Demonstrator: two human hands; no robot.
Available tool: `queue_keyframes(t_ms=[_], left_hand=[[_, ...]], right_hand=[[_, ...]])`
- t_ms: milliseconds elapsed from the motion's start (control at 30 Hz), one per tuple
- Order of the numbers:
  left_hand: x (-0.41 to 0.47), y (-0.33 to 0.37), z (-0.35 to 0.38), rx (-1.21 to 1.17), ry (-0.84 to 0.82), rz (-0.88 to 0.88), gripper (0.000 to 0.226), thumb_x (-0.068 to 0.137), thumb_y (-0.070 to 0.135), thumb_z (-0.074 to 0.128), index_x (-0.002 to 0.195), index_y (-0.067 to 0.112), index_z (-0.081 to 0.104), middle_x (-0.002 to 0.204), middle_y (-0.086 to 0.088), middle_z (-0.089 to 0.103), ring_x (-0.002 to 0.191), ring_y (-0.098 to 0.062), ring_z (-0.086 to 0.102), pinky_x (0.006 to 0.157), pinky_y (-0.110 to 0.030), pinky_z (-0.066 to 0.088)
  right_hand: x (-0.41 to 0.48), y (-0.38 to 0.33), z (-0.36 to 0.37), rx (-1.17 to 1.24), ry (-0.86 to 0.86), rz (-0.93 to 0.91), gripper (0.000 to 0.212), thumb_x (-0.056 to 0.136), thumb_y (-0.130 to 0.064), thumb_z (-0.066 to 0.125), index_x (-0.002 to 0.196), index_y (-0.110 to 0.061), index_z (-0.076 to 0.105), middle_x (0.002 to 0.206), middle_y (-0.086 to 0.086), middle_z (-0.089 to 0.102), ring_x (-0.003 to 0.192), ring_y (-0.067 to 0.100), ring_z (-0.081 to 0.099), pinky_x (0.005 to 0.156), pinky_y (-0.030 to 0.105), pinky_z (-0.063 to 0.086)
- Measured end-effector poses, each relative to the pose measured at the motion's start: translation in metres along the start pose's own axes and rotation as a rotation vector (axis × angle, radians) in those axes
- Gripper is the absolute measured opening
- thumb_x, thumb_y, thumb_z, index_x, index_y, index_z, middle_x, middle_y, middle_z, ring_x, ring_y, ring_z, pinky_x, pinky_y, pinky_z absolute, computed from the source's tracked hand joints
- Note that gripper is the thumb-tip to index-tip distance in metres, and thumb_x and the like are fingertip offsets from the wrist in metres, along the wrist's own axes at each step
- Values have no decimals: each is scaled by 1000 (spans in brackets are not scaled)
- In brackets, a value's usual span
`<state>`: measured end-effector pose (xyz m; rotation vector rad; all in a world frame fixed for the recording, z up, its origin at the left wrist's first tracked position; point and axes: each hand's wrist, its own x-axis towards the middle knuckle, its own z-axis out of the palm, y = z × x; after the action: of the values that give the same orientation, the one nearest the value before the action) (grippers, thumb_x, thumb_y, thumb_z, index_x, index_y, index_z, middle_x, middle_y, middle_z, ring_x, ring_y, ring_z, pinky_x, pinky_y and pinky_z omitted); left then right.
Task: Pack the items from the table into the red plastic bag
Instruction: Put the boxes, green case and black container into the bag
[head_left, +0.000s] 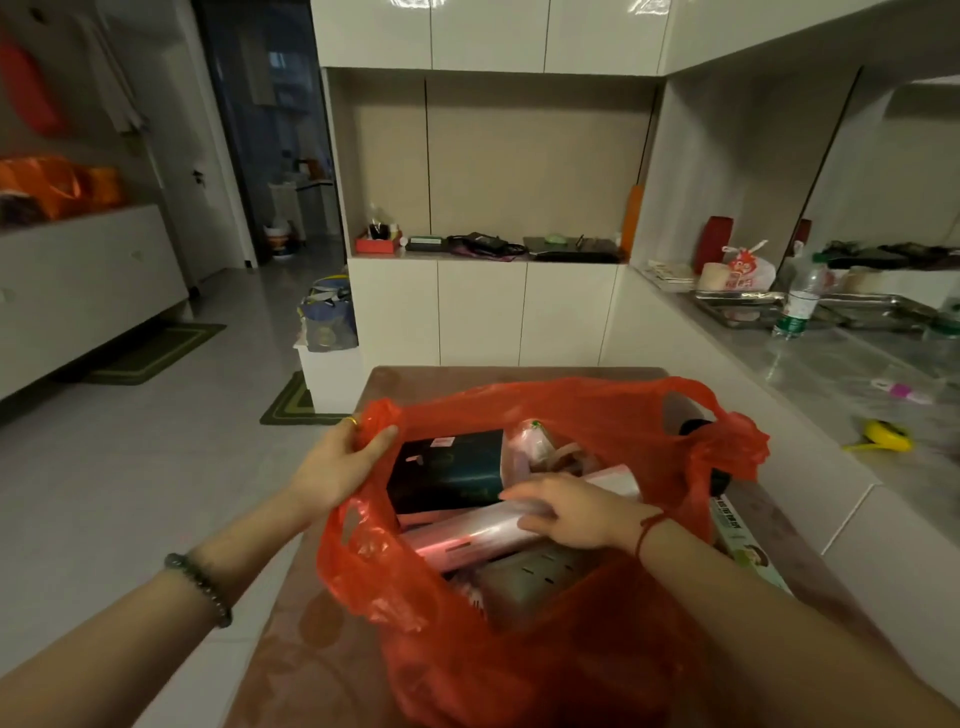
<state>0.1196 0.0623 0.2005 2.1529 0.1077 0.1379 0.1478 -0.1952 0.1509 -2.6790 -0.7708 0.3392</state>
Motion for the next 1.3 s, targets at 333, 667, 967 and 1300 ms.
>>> queue_keyframes(t_ms=[333, 667, 967, 1300], left_hand=[[58, 89, 14, 314, 68, 377, 40, 90, 43, 45, 121, 17, 47, 118, -6, 57, 104, -24, 57, 89, -39, 46], [145, 197, 280, 110, -462, 375, 61, 89, 39, 52, 140, 13, 30, 141, -11, 44, 128, -23, 44, 98, -23, 33], [167, 151, 413, 176, -843, 98, 93, 85, 37, 61, 147, 10, -2, 150, -12, 29, 134, -28, 38, 107, -35, 39], [137, 195, 325, -95, -674, 304, 112, 71, 27, 78, 147, 20, -5, 149, -6, 31, 136, -21, 34, 108, -29, 33]], right_hand=[[-70, 87, -134, 354, 830, 112, 26, 87, -7, 58, 108, -22, 60, 106, -1, 62, 100, 15, 60, 96, 30, 47], [-60, 255, -116, 491, 612, 567, 82, 74, -22, 75, 142, -16, 29, 148, 11, 32, 135, 25, 32, 108, 35, 32], [-5, 337, -26, 486, 439, 625, 122, 48, -57, 79, 146, -28, 13, 149, 0, 27, 134, 23, 35, 105, 45, 41], [-31, 235, -103, 396, 923, 373, 80, 67, -24, 78, 134, -19, 34, 113, -5, 54, 97, 7, 50, 79, 22, 42]])
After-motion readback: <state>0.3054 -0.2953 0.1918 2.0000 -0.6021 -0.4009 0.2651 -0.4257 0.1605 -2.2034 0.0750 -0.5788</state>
